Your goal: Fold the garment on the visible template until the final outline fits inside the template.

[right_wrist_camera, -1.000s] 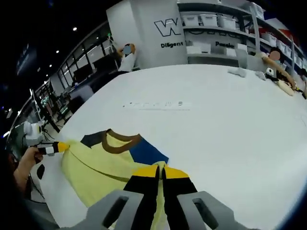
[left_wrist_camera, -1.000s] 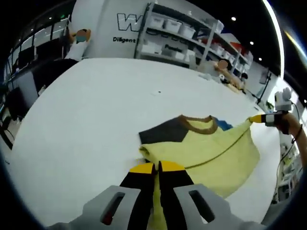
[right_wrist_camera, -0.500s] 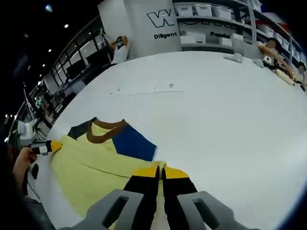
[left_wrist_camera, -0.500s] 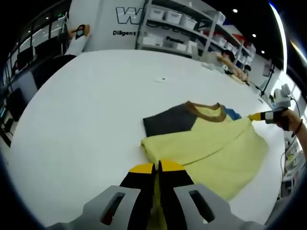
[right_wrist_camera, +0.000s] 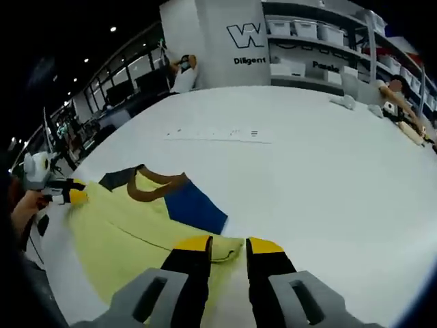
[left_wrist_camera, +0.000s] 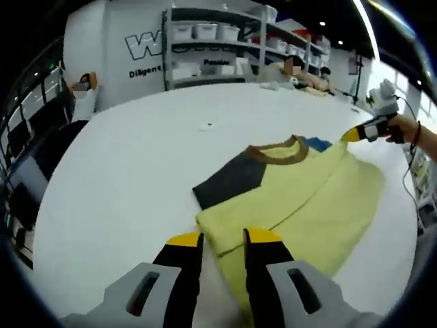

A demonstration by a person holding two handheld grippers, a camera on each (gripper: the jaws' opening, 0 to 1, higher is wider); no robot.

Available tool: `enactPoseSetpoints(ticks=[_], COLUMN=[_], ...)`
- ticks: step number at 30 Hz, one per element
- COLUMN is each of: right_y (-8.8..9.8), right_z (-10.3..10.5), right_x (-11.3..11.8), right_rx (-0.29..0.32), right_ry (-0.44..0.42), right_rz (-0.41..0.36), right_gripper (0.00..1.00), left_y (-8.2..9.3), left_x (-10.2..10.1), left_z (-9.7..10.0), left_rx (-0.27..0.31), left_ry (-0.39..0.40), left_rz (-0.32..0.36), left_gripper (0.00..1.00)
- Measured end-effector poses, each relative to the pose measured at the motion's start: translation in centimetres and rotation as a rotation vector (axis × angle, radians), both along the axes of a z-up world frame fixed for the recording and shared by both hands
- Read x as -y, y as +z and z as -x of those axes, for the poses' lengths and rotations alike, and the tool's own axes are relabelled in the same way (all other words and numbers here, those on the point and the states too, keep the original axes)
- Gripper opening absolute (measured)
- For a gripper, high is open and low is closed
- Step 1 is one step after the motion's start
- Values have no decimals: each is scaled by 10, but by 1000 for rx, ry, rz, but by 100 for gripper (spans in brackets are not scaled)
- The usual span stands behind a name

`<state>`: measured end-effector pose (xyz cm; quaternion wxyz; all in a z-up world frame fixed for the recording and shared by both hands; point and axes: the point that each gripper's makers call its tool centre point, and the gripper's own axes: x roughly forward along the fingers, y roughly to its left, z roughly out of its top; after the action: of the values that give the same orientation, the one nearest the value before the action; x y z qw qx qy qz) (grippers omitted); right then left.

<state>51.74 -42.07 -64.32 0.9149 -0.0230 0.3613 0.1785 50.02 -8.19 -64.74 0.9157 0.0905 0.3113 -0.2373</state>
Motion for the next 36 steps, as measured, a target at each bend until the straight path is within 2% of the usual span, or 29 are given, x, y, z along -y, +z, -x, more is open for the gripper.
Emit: enactPoseSetpoints(ticks=[3,5,8,11,13,18,20,28,33,35,36], right_y=[4,6,7,4,1,-2,-5,-15,-19,-17,-16], right_z=[2,3,3,6,7,8,8,7,5,2,0], right_x=[-1,-3,-5,-4,-5,-5,-5,0,1,0,-1], right_rx=[22,31,56,58,69,71,73,90,92,101,108], right_ry=[49,73,131,182,229,255,271,332,351,341,330], right_rz=[44,52,93,143,180,181,199,294,312,298,286], right_gripper=[25,33,41,43,43,43,42,36,32,32,31], left_y=[4,2,-3,-7,-5,-7,-6,-4,-2,1,2], left_x=[4,5,1,0,-4,-3,-4,-3,-3,-2,-5], left_z=[2,4,8,8,2,1,-3,-11,-19,-23,-26], left_rx=[26,23,40,53,92,114,144,171,173,168,168], left_ry=[-81,-124,-210,-268,-290,-348,-392,-406,-372,-331,-309], left_rz=[-32,-48,-147,-182,-232,-264,-315,-337,-304,-246,-240], left_gripper=[32,39,42,43,42,41,40,35,35,34,34])
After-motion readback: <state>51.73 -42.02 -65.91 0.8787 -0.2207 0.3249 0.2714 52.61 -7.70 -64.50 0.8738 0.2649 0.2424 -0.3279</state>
